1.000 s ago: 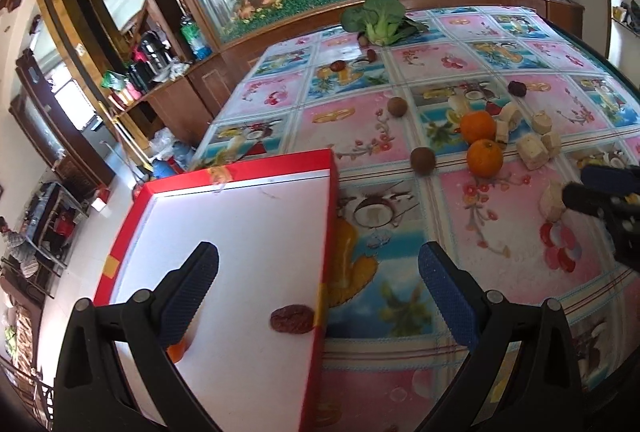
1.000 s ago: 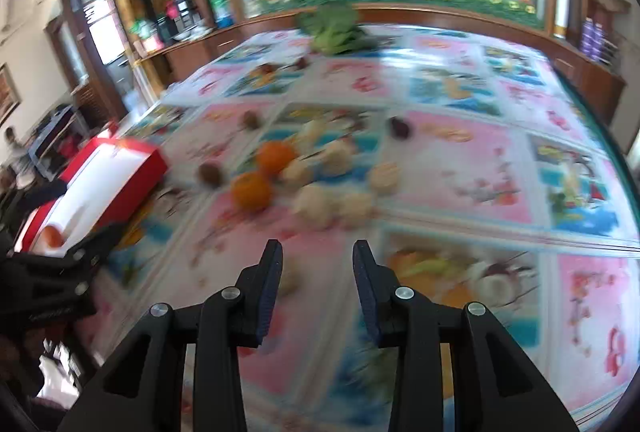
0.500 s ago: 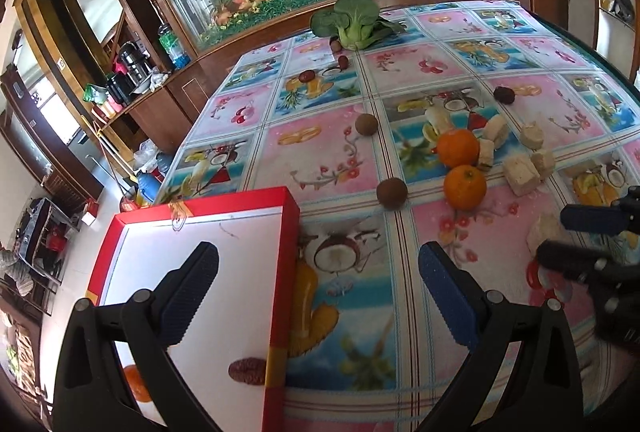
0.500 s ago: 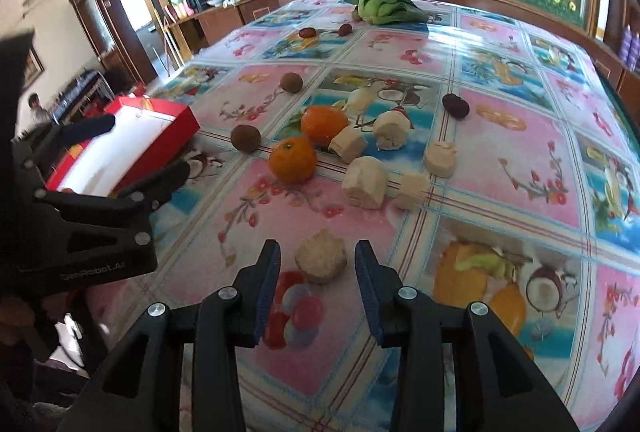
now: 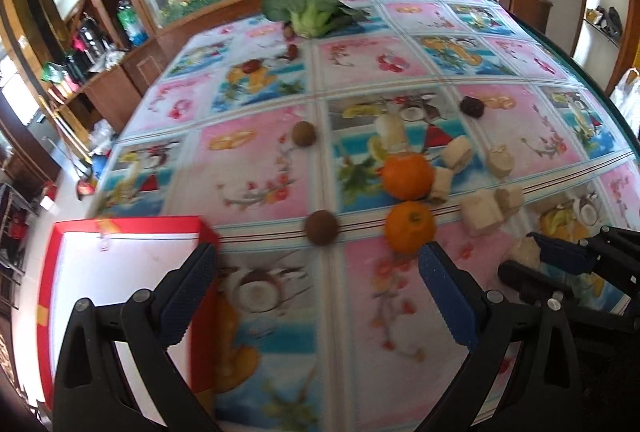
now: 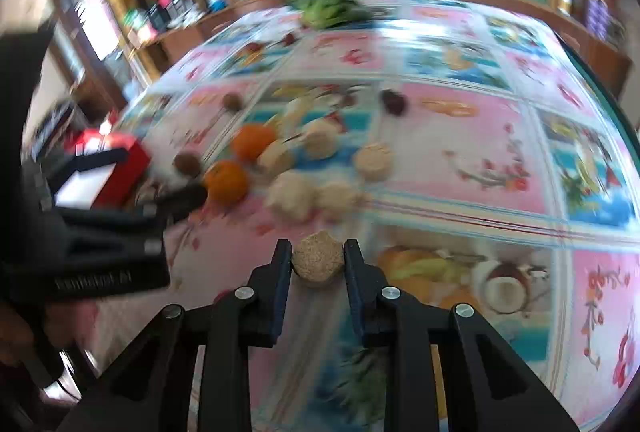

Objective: Organize fruits
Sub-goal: 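Grasp a beige cube with the right tool while the left tool hovers over the fruit, then move the left tool to another orange while the right tool holds the beige cube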

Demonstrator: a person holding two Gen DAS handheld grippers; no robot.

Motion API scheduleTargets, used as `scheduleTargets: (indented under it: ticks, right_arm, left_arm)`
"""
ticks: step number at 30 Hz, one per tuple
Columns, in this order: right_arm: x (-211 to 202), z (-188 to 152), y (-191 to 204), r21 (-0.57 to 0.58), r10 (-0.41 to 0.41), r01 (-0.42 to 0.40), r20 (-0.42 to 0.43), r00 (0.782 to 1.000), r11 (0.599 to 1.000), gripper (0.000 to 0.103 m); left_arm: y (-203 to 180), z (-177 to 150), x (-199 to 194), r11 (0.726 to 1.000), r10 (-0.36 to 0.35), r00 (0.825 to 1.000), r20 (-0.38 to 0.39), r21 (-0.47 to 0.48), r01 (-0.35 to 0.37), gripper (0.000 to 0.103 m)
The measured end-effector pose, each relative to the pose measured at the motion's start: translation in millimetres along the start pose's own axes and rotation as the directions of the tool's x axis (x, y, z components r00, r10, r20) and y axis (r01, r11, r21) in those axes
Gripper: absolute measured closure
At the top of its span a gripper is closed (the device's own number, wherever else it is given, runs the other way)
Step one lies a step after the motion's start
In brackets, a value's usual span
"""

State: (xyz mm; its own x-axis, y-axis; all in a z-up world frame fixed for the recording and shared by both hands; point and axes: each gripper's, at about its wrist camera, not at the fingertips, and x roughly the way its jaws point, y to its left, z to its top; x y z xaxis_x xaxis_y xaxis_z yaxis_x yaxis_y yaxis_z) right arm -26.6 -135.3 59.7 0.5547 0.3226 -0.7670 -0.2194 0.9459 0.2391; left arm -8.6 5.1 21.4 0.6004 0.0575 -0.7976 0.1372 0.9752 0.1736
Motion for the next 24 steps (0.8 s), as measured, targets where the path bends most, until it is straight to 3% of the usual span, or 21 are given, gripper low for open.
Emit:
scheduleTargets:
  ticks: [7, 24]
  right_arm:
    - [-6, 5, -26, 0.129, 0.010, -0.012, 0.021, 1.000, 0.992, 0.078]
    - [-5, 6, -30, 0.143, 0.018, -0.019, 0.010, 1.000, 0.990, 0.078]
  left_arm:
    - [-18, 8, 15, 0.999, -0.049, 0.998, -0.036, 0.021, 0.050, 0.003]
    - [-21, 10, 39, 0.998, -0.056, 0.998, -0.037, 0.009, 0.056, 0.005]
